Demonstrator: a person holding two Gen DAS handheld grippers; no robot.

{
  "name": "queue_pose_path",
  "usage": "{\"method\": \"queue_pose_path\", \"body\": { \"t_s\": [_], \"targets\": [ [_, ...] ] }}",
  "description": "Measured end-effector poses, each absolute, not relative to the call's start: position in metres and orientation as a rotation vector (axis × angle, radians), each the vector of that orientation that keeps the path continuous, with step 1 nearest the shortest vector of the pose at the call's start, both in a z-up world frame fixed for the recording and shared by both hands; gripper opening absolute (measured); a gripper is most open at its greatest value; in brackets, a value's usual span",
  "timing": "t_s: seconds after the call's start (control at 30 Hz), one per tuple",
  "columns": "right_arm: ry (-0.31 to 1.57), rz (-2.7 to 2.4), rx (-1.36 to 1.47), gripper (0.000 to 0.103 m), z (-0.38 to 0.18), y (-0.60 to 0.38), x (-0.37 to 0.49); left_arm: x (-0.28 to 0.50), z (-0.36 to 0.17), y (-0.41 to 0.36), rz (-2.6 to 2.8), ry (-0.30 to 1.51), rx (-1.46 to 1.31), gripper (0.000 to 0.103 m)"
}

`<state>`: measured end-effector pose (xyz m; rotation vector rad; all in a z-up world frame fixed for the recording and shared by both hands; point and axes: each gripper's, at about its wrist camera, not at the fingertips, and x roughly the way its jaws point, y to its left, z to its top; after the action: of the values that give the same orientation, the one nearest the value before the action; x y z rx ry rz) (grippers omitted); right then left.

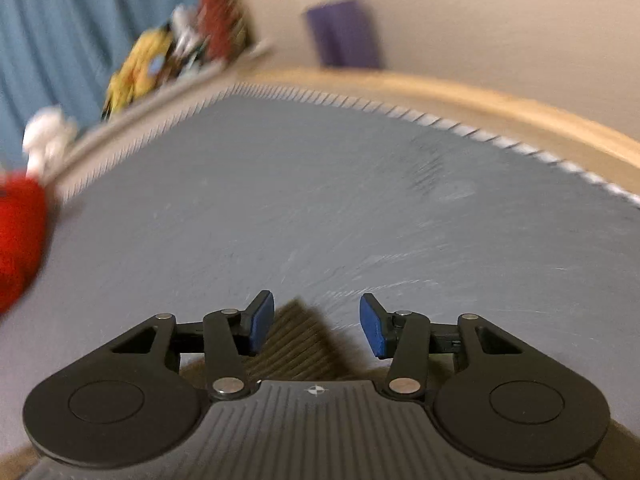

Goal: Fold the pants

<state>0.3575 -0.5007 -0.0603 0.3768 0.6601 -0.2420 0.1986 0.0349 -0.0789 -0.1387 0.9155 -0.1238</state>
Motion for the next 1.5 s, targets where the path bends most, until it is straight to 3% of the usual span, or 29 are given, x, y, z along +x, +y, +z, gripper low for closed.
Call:
{"method": "queue_pose_path", "body": {
  "t_s": [0.13,0.17,0.2,0.23,0.37,0.43,0.53,0.63,0.77,0.9,1.13,1.17,1.23,1.27,1.3,1.5],
  "targets": [
    [0.776,-0.177,0.339,0.057,-0.088,-0.494,0.394,0.198,-0.079,0.034,-0.121,0.917,-0.147,0.019],
    [0.806,-0.162,0.327,0.047,-0.094,-0.495,0.398,0.198,-0.078,0.033,-0.120,0.916,-0.146,0.019],
    [0.816,-0.166,0.304,0.023,-0.098,-0.492,0.403,0.197,-0.077,0.034,-0.118,0.915,-0.144,0.019],
    [0.810,-0.160,0.291,0.014,-0.096,-0.488,0.405,0.197,-0.077,0.034,-0.115,0.912,-0.146,0.019],
    [0.577,-0.201,0.269,0.010,-0.061,-0.480,0.408,0.195,-0.076,0.033,-0.112,0.895,-0.137,0.019],
    [0.463,-0.215,0.295,0.012,-0.046,-0.479,0.412,0.195,-0.077,0.031,-0.117,0.888,-0.117,0.019],
    [0.580,-0.265,0.216,0.018,-0.052,-0.472,0.439,0.195,-0.076,0.030,-0.123,0.886,-0.111,0.019],
    [0.549,-0.384,0.229,0.027,-0.053,-0.486,0.423,0.195,-0.074,0.034,-0.133,0.878,-0.139,0.020],
    [0.510,-0.484,0.405,0.032,-0.063,-0.523,0.370,0.191,-0.069,0.031,-0.161,0.854,-0.138,0.032],
    [0.563,-0.601,0.523,0.058,-0.090,-0.553,0.313,0.192,-0.070,0.026,-0.173,0.852,-0.124,0.043],
    [0.661,-0.594,0.491,0.059,-0.119,-0.539,0.279,0.196,-0.085,0.027,-0.127,0.878,-0.092,0.043],
    [0.661,-0.601,0.484,0.057,-0.120,-0.534,0.278,0.196,-0.087,0.028,-0.126,0.882,-0.095,0.042],
    [0.652,-0.625,0.457,0.043,-0.121,-0.523,0.286,0.196,-0.091,0.026,-0.125,0.886,-0.078,0.034],
    [0.645,-0.616,0.447,0.024,-0.119,-0.518,0.288,0.196,-0.092,0.025,-0.129,0.884,-0.065,0.028],
    [0.642,-0.601,0.429,0.017,-0.116,-0.512,0.299,0.196,-0.091,0.023,-0.138,0.884,-0.051,0.021],
    [0.537,-0.687,0.322,0.000,-0.090,-0.515,0.318,0.184,-0.058,0.033,-0.174,0.839,0.006,0.017]
  ]
}}
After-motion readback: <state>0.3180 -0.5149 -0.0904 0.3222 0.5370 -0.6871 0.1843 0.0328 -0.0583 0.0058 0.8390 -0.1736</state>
